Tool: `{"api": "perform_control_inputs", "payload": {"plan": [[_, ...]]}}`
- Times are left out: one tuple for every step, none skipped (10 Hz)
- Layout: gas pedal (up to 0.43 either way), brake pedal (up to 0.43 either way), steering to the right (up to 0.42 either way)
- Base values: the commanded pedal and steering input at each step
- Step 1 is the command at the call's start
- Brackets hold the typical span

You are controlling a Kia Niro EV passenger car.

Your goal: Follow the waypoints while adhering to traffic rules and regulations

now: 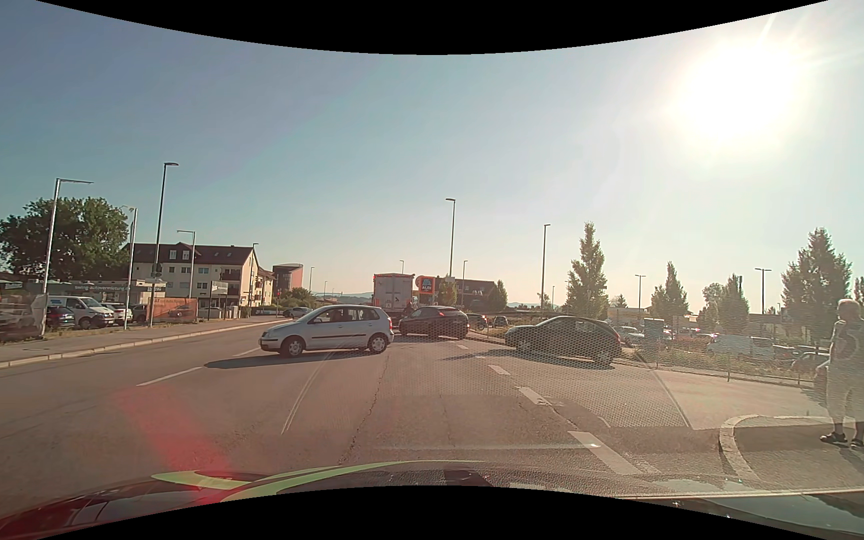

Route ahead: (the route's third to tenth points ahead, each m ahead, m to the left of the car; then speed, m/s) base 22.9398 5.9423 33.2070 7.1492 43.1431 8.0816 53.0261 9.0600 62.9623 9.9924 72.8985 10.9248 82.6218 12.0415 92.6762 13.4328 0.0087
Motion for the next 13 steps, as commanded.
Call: {"api": "perform_control_inputs", "payload": {"plan": [[0.0, 0.22, -0.011], [0.0, 0.22, -0.011], [0.0, 0.22, -0.011], [0.0, 0.22, -0.011], [0.0, 0.213, -0.011], [0.0, 0.226, -0.011], [0.0, 0.22, -0.011], [0.0, 0.22, -0.011], [0.0, 0.22, -0.011], [0.0, 0.22, -0.011], [0.0, 0.213, -0.011], [0.0, 0.22, -0.011], [0.0, 0.22, -0.011]]}}
